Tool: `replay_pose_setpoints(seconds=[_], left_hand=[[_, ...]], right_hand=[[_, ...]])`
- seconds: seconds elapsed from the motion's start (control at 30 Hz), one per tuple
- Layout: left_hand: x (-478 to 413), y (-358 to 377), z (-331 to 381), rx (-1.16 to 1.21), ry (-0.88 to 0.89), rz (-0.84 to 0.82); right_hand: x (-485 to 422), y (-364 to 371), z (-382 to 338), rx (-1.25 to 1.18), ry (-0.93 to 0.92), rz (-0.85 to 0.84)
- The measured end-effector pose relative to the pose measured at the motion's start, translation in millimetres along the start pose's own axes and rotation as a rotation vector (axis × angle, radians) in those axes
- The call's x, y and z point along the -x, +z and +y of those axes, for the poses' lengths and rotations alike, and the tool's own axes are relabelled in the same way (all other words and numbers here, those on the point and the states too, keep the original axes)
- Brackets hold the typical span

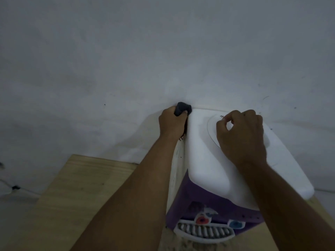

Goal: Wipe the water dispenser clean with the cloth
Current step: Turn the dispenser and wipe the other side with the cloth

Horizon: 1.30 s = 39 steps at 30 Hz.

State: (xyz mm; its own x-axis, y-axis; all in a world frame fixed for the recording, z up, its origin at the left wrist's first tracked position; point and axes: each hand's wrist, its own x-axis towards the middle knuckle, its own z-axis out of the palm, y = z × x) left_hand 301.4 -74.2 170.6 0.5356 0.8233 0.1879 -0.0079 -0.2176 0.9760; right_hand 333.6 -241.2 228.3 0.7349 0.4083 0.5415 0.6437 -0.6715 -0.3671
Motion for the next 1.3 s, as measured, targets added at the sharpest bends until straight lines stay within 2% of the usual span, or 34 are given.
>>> replay_pose_setpoints(seconds=[0.13,0.27,0.4,0.53,0.6,0.77,0.9,1.03,1.17,1.3], left_hand=[[20,6,-26,-0.019,-0.148,0.031],[44,4,-62,0.058,-0.215,-0.038],[72,-17,-75,0.122,-0.144,-0.165],[86,-47,-87,0.047,0.002,-0.342],[81,-46,-83,0.01,0.018,-0.319],[46,-19,-54,0.12,0.011,-0.166],[25,-6,-49,0.021,-0.007,-0.083],[13,-1,-68,-0.156,-0.122,-0.15],[21,-4,-91,-0.119,-0.282,-0.203],[30,-11,-81,0.024,-0.186,-0.192]], right_hand=[[0,1,-1,0.005,0.003,-0.003],[0,1,-1,0.016,-0.014,0.005],[0,1,-1,0.018,-0.025,0.021],[1,1,-2,-0.004,-0.024,0.045],[2,1,-2,-0.013,-0.022,0.064],[2,3,0,-0.015,-0.025,0.069],[2,3,0,-0.003,-0.029,0.06],[2,2,-1,0.011,-0.036,0.045],[2,2,-1,0.0,-0.038,0.057],[2,3,-2,0.003,-0.017,0.044]])
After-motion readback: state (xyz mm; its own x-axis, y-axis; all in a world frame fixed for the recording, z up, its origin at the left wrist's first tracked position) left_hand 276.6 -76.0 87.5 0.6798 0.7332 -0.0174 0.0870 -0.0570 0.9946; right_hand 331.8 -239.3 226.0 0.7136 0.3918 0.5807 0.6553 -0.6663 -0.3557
